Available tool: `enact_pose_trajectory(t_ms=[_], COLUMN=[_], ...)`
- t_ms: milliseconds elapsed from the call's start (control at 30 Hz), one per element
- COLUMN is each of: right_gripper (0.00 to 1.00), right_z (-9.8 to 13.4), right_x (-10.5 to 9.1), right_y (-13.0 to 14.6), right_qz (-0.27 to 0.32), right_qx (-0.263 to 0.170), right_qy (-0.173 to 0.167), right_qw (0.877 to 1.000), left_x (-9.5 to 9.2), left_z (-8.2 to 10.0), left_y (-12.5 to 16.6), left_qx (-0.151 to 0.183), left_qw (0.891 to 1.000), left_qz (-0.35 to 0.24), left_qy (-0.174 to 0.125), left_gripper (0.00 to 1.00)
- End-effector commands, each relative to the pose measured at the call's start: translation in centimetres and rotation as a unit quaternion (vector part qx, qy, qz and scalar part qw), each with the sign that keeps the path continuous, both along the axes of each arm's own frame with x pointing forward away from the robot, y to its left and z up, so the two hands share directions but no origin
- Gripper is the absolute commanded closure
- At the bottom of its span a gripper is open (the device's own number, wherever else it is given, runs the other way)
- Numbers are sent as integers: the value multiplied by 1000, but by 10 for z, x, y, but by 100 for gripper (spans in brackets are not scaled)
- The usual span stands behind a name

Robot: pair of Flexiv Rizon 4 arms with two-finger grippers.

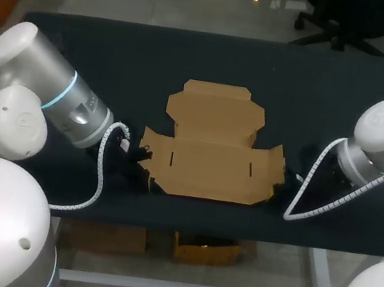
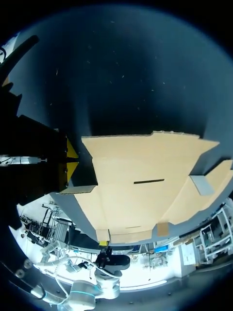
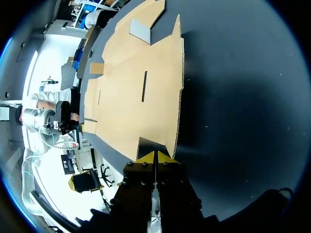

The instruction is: Assemble the packaging by folding the flat box into shape, placing the metal phone stand inside, and closing the box properly

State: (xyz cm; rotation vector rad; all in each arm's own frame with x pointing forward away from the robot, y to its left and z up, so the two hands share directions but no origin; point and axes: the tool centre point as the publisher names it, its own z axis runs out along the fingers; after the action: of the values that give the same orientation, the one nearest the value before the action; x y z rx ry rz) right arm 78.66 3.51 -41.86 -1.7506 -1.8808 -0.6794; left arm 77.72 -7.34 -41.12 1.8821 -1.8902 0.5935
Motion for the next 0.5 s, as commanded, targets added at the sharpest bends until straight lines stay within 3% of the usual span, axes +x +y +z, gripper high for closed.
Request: enact_pose_trajectory(t_ms=[33,267,500], right_gripper=[100,100,100], right_z=[-5,-4,2], right_x=[3,4,5], right_y=[2,4,6], right_qz=[1,0,0], right_qx=[5,7,4], right_qy=[0,-4,-10], right_qw=[1000,1000,1000], left_x=[6,9,6], left_z=[-5,-7,3], left_y=[-5,-9,-12], left_qx=[1,-1,3], left_qw=[1000,1000,1000], left_qz=[-3,-7,-11], left_qy=[3,8,0], left_gripper=[100,100,100])
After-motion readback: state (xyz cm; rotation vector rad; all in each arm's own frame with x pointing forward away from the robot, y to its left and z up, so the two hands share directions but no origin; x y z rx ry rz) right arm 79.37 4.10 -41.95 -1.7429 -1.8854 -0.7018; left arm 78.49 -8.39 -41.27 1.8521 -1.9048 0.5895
